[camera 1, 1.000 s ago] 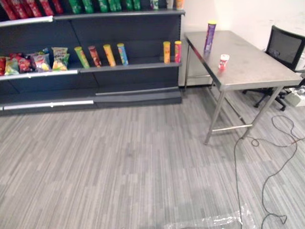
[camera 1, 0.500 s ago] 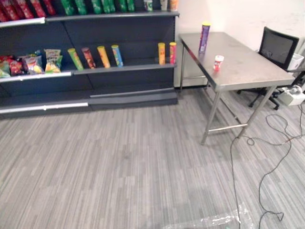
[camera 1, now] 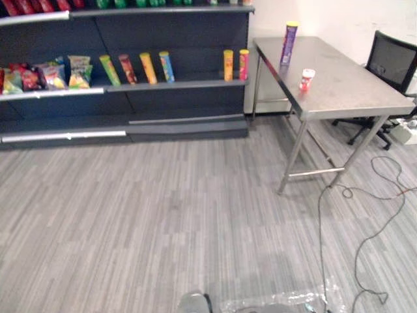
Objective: Put the gum and the chips on the shelf.
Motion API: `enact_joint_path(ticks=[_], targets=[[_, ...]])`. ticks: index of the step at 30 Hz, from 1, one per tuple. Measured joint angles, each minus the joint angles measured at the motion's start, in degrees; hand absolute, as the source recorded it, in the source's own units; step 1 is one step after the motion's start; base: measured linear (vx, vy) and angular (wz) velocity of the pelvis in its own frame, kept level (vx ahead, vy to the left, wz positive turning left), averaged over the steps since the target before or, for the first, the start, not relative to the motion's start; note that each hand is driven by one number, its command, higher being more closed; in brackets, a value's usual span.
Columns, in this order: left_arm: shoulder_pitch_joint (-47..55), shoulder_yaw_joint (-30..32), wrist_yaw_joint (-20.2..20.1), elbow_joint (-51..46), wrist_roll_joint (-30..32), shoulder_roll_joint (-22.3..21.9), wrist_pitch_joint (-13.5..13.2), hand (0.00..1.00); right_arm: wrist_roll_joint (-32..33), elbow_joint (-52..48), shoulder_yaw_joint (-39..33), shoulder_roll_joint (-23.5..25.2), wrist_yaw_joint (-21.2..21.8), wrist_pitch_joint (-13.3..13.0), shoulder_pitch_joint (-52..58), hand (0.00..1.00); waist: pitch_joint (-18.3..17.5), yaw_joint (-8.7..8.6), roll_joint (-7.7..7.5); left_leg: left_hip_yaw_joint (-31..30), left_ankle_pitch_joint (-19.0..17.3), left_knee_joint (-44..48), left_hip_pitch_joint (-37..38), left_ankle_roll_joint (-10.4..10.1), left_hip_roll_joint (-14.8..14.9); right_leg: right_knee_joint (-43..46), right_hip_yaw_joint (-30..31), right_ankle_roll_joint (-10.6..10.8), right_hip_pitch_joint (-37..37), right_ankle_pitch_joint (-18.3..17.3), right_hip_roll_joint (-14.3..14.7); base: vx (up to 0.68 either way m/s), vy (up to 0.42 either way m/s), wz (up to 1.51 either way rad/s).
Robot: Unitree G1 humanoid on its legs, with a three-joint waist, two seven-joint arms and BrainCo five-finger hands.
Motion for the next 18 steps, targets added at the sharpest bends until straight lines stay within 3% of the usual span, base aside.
enact_joint_path(ticks=[4, 7, 8, 9, 12, 14, 16, 18], targets=[[0.11, -0.38, -1.44, -0.04, 0.05, -0.28, -0.53, 0.0, -0.01, -0.11, 0.35, -0.71, 1.37, 0.33, -0.51, 0.0, 0.5, -0.19, 0.69, -2.05, 3.49, -14.62, -0.44, -0.2, 0.1, 0.28, 2.21, 2.39, 1.26, -1.51, -3.33, 0.24, 0.282, -0.2], [0.54, -0.55, -3.09, -0.02, -0.18, -0.45, -0.15, 0.0, -0.36, 0.07, 0.02, -1.28, 2.64, 0.23, -0.42, 0.0, 0.49, -0.17, 1.73, -5.63, 7.57, -22.7, -0.3, -1.48, 1.12, 0.12, 3.86, 6.41, 4.43, -4.34, -5.78, 0.34, 0.413, -0.21], [0.65, -0.85, -3.75, 0.3, -0.62, -0.59, 0.05, 0.0, -0.7, 0.35, -0.44, -1.32, 3.05, 0.25, -0.46, 0.0, 0.52, -0.15, 1.87, -5.03, 11.16, -20.58, -0.15, -2.27, 1.51, 0.0, 4.95, 8.02, 6.06, -5.55, -6.93, 0.4, 0.475, -0.38], [1.16, -1.63, -3.92, 0.6, -0.52, 0.76, 0.13, 0.0, -1.58, 1.62, -1.74, -0.47, 3.17, 0.15, -0.76, 0.0, -0.44, -0.01, 1.24, -3.24, 7.68, -16.96, -0.48, -0.68, -0.42, -1.89, 6.14, 8.28, 7.67, -5.84, -9.21, 0.41, 0.454, -0.34], [-0.55, -3.46, -3.1, 1.2, 2.41, 3.11, 0.64, 0.0, -5.11, 2.46, -2.46, 0.85, 2.32, -1.7, -0.76, 0.0, -1.74, -0.33, -0.52, -1.66, 2.34, -13.21, -1.45, 1.35, -3.85, -2.44, 8.66, 8.09, 7.97, -0.77, -11.95, 0.4, 0.369, -0.03], [-0.96, -4.26, -2.68, 1.29, 3.42, 3.5, 1.3, 0.0, -5.39, 2.47, -3.08, 1.07, 1.39, -2.75, -0.51, 0.0, -2.16, -0.36, -0.53, -1.3, 1.15, -13.29, -0.72, 2.63, -5.24, -1.12, 8.88, 8.27, 7.53, 2.14, -12.96, 0.35, 0.31, 0.06], [-1.52, -4.77, -1.85, 2.29, 3.67, 3.59, 1.58, 0.0, -5.56, 2.4, -3.9, 1.53, 0.71, -3.13, -0.53, 0.0, -2.63, -0.08, -0.75, 0.05, 0.1, -14.59, 1.49, 4.57, -7.07, 5.31, 9.92, 8.66, 4.6, 5.79, -14.72, 0.4, 0.289, -0.11], [-1.5, -5.3, -1.71, 2.95, 4.33, 3.95, 1.64, 0.0, -5.5, 2.27, -3.95, 1.33, 1.0, -3.49, -0.34, 0.0, -3.58, -0.46, -0.78, 1.12, -0.53, -17.58, 4.69, 5.87, -9.5, 17.01, 10.78, 8.0, -1.31, 12.38, -16.91, 0.34, 0.219, -0.02]])
